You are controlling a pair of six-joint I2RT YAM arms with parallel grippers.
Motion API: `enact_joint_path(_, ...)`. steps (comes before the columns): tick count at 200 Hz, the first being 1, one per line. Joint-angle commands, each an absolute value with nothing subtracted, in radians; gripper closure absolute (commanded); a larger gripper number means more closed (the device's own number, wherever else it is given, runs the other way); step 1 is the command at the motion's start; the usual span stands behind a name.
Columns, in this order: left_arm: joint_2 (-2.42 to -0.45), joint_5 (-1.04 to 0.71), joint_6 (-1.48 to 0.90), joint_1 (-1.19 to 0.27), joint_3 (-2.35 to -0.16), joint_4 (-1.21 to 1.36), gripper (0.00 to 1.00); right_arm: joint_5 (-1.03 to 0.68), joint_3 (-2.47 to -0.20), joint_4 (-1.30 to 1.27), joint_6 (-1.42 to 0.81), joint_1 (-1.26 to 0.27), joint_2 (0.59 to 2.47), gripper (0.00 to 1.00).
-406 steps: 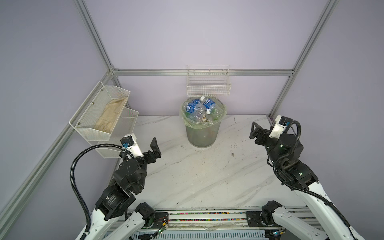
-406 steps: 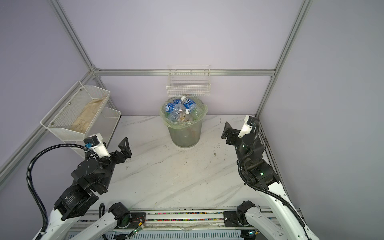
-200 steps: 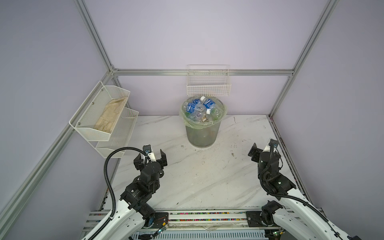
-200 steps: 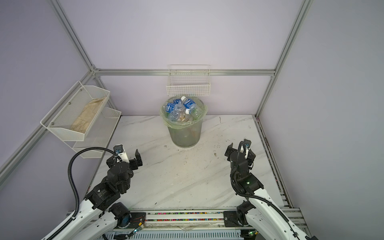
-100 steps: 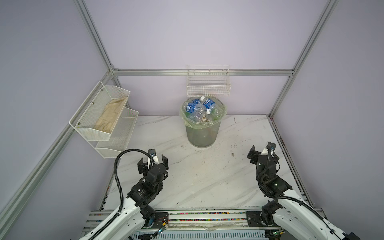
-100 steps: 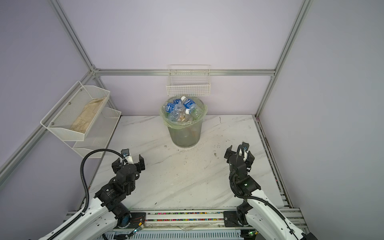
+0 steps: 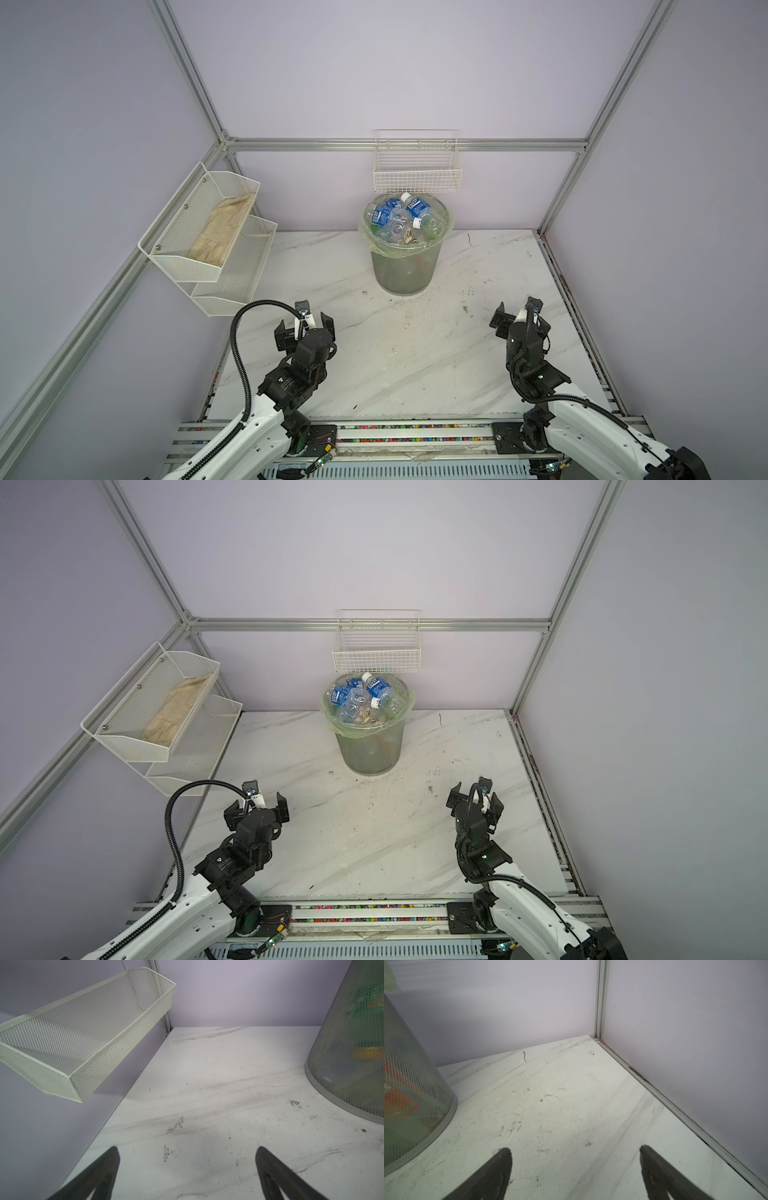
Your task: Throw the plastic bottles in the bin
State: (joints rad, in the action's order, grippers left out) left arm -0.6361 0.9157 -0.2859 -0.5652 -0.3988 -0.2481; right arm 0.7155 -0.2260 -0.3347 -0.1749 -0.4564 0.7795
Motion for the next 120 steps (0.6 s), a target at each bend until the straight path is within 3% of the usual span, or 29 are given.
enact_joint_path(1, -0.642, 0.906, -0.313, -0.546, -0.379, -0.212, 0.0, 0.716, -0.224, -0.444, -0.171, -0.461, 0.766, 0.03)
enact_joint_path(80, -0.678, 0.926, -0.303, -0.468, -0.385, -0.21, 0.0, 0.719, -0.271, -0.472, -0.172, -0.461, 0.914, 0.03)
enact_joint_path(120, -0.761, 0.983, -0.338, -0.47, -0.308, -0.195, 0.0, 0.739, -0.262, -0.476, -0.172, -0.461, 0.892, 0.03)
